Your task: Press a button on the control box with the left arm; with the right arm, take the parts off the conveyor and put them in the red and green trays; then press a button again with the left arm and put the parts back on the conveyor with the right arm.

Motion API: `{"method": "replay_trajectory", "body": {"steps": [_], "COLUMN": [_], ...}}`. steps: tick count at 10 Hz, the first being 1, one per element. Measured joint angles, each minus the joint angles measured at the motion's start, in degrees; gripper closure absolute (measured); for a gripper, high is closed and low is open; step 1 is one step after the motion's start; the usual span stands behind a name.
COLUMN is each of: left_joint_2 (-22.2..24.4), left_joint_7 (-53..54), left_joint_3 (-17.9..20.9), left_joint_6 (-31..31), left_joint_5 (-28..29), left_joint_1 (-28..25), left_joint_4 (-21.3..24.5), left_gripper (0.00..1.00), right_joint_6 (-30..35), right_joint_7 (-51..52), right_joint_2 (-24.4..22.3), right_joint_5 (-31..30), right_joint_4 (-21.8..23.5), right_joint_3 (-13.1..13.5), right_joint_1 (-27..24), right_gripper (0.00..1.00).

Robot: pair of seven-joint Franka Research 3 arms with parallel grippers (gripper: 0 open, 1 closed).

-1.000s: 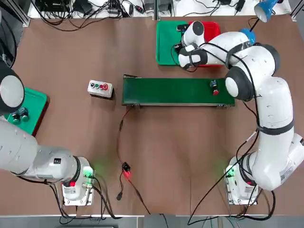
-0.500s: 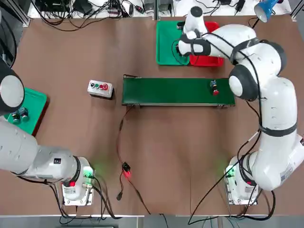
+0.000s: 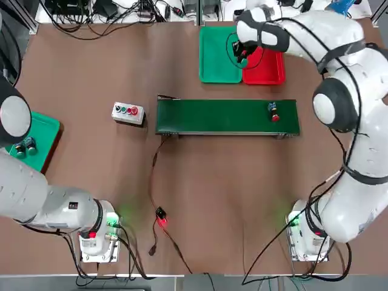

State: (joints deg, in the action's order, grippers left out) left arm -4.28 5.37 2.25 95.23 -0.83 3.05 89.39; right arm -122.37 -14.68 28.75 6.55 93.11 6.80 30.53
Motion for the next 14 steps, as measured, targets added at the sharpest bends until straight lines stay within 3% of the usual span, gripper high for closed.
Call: {"method": "replay_trajectory", "body": {"steps": [4,7,14], "left_joint_2": [0.0,0.0,0.0], "left_joint_7": [0.0,0.0,0.0], "left_joint_3": [0.0,0.0,0.0], "left_joint_6": [0.0,0.0,0.0], "left_joint_5": [0.0,0.0,0.0], "left_joint_1": [0.0,0.0,0.0], "left_joint_4": [0.0,0.0,0.0], "left_gripper": [0.00,0.00,0.00], "right_joint_6": [0.4,0.4,-0.6], "right_joint_7": [-0.9,-5.6,-16.7], "right_joint_2": [-11.4,-16.9,-19.4], "right_joint_5": [0.1,0.1,0.2], "right_joint_4": [12.4,17.9,22.1], "right_joint_3": [-0.5,-0.9,-1.1], "right_joint_1": [0.7,3.0,11.0], "right_gripper": [0.59,0.59,0.59]}}
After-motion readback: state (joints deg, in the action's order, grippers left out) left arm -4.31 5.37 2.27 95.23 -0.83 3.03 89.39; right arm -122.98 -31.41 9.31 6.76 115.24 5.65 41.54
